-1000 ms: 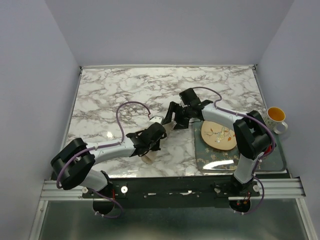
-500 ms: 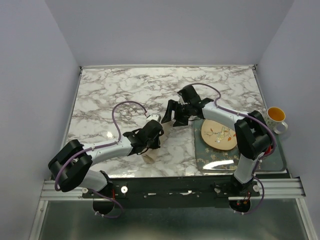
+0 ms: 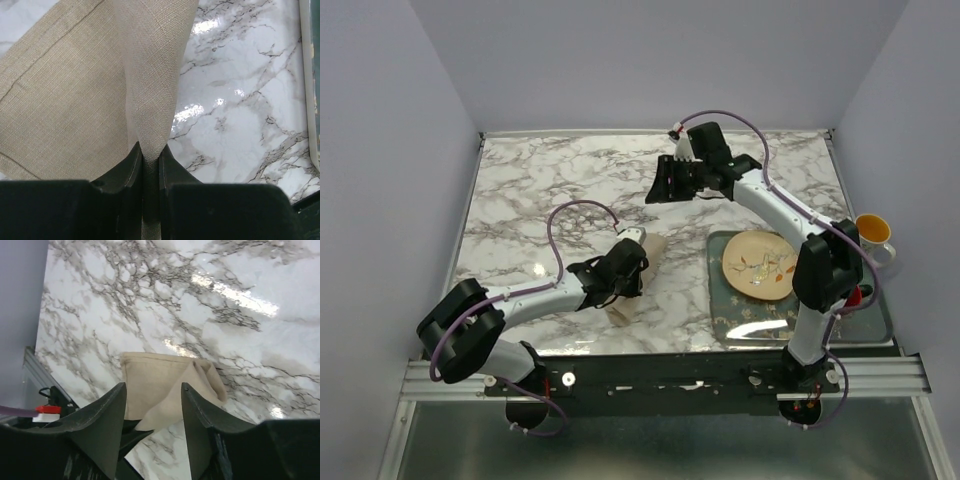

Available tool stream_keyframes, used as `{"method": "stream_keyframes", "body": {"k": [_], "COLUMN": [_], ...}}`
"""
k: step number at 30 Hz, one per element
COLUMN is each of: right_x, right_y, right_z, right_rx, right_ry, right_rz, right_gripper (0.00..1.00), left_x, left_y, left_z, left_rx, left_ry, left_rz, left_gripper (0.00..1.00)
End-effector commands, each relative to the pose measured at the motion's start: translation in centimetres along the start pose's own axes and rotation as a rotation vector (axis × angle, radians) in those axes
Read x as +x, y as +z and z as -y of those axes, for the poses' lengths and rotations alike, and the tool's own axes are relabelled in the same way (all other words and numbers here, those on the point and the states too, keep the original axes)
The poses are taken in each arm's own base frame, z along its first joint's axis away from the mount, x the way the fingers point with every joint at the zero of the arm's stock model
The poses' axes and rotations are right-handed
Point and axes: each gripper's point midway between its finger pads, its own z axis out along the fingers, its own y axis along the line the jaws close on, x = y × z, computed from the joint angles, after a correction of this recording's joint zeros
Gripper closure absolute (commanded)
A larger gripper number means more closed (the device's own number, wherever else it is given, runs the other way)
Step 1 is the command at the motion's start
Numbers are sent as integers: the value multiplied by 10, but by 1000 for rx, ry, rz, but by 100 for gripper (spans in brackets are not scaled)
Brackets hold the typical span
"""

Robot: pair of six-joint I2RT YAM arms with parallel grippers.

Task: Fold the napkin, place the utensils inside, and roll it up
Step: Roll the napkin with the utensil

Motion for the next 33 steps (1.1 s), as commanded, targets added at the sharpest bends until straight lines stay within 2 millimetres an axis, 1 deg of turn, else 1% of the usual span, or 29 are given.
{"method": "stream_keyframes", "body": {"k": [1,2,3,4,5,6,7,8,9,11,12,16,17,18,19,24,25,26,28,29,32,33], "right_x": [41,36,42,51,53,63,73,80,93,105,117,148,152,157,160,169,174,175,177,176,175,174], "right_y": [33,37,43,47,60,66,71,77,81,87,89,103,105,108,111,122,129,132,137,140,145,146], "right_z": [-6,-15,-27,-32,-35,-44,-46,-47,-50,-54,-59,-57,-56,-57,-54,-51,-42,-34,-27,-19,-6,-5], "right_rx": [-75,-106,-145,-152,-163,-173,-172,-176,-177,-189,-206,-206,-205,-205,-196,-202,-170,-135,-96,-56,0,0], "right_ry": [-57,-78,-108,-113,-129,-153,-156,-163,-168,-177,-181,-184,-182,-185,-180,-162,-149,-145,-143,-147,-134,-130], "right_rz": [-186,-185,-212,-256,-280,-312,-344,-362,-389,-403,-429,-494,-504,-514,-518,-533,-542,-538,-532,-518,-506,-505], "right_gripper": [48,55,58,62,68,72,75,81,83,89,90,94,96,96,96,99,99,99,99,99,99,99], "left_x": [4,6,7,9,9,9,9,8,8,8,8,9,9,10,9,9,7,7,9,9,11,10], "left_y": [3,3,3,4,4,4,4,4,3,4,4,4,5,5,5,4,2,1,1,0,0,0], "left_z": [8,9,10,11,11,11,12,11,11,10,10,11,12,12,13,13,13,14,12,13,12,13], "left_rx": [45,47,50,51,52,51,51,48,45,42,43,47,48,48,51,51,56,60,56,59,61,63], "left_ry": [29,32,33,34,37,40,41,41,42,41,39,39,39,39,40,41,38,37,35,33,30,28], "left_rz": [-4,-8,-11,-14,-14,-15,-14,-13,-11,-11,-9,-14,-15,-19,-17,-19,-8,-4,-7,-4,-7,-5], "left_gripper": [100,100,100,100,100,100,100,100,100,100,100,100,100,100,100,100,100,100,100,100,100,100]}}
